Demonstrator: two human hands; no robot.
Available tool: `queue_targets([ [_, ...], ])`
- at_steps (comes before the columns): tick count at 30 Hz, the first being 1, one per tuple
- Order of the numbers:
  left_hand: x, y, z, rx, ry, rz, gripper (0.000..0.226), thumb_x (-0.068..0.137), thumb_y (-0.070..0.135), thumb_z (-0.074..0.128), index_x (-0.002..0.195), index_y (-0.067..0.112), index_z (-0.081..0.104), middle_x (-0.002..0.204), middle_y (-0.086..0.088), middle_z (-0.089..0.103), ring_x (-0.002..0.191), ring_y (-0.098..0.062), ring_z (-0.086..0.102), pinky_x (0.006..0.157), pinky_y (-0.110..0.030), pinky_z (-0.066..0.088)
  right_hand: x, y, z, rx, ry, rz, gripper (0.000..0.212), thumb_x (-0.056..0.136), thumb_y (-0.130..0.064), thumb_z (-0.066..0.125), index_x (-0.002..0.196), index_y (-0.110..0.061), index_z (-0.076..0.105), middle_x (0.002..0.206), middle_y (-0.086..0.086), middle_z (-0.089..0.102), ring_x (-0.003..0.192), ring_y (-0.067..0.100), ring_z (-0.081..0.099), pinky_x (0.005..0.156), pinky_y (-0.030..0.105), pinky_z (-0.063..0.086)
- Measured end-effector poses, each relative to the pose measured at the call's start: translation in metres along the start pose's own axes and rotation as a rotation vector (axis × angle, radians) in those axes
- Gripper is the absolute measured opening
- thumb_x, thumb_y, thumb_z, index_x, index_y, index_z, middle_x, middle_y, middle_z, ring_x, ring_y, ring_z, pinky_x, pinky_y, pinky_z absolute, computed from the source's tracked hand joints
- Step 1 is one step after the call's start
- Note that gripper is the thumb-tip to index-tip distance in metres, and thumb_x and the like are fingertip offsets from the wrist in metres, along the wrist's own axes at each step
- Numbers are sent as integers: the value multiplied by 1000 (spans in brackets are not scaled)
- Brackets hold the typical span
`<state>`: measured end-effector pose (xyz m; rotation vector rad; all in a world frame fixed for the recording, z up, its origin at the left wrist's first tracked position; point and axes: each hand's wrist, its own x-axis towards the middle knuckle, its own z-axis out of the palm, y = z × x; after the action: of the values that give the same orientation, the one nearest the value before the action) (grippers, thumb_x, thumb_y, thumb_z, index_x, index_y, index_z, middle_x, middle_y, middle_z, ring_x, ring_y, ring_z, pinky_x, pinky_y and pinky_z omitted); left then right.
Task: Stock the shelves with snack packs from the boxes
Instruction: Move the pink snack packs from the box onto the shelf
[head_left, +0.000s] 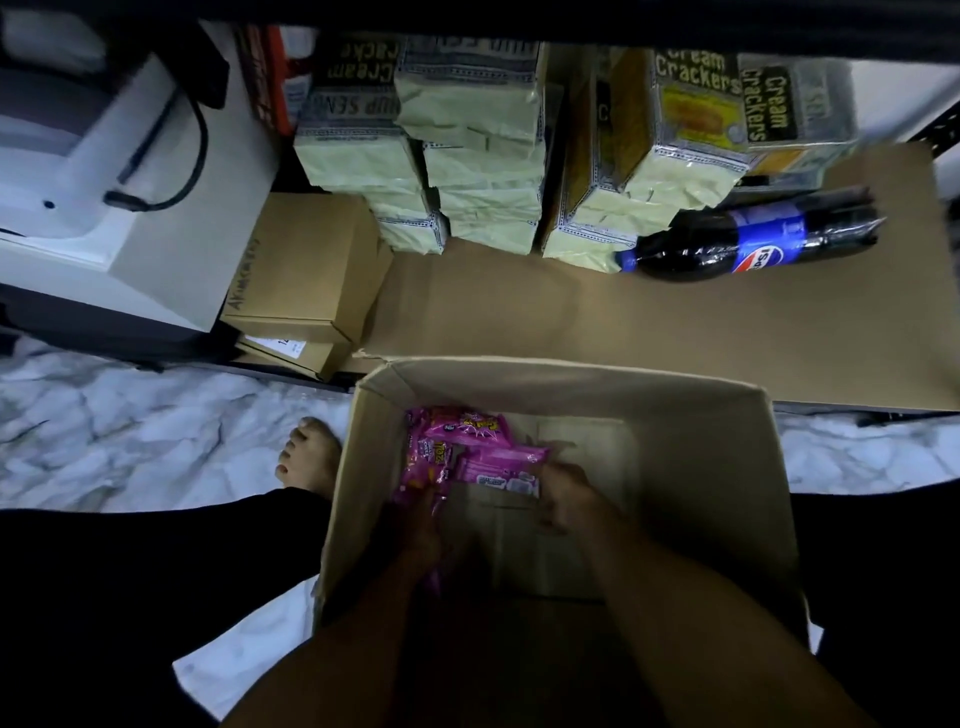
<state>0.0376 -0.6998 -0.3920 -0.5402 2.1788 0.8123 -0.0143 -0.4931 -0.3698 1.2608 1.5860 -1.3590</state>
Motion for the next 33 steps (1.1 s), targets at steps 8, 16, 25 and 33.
queue_targets([
  [8,16,40,-3,-387,190,-98,35,76,-14,64,62,14,47,69,-15,56,72,-26,52,69,-33,39,15,-13,0,388,-193,161,21,97,-33,56,96,-12,59,92,9,64,79,23,62,58,33,53],
  [16,15,22,-24,-603,38,-215,25,82,0,70,103,12,61,106,-14,66,92,-26,60,80,-35,51,12,-7,-11,178,-120,53,37,95,-41,57,110,-7,59,98,11,70,82,24,68,61,32,54],
  [25,-10,26,-5,-548,-61,-182,24,70,6,84,88,11,69,92,-10,71,87,-28,67,77,-37,57,1,-7,-22,222,-194,-5,14,99,-23,51,104,-15,62,105,12,70,92,27,68,79,38,55],
  [33,-4,38,-16,-134,85,-40,19,85,5,68,104,6,70,106,-11,67,100,-27,61,78,-23,47,7,-19,4,264,-296,77,30,102,-29,46,126,-13,55,98,6,66,84,20,64,62,30,52],
])
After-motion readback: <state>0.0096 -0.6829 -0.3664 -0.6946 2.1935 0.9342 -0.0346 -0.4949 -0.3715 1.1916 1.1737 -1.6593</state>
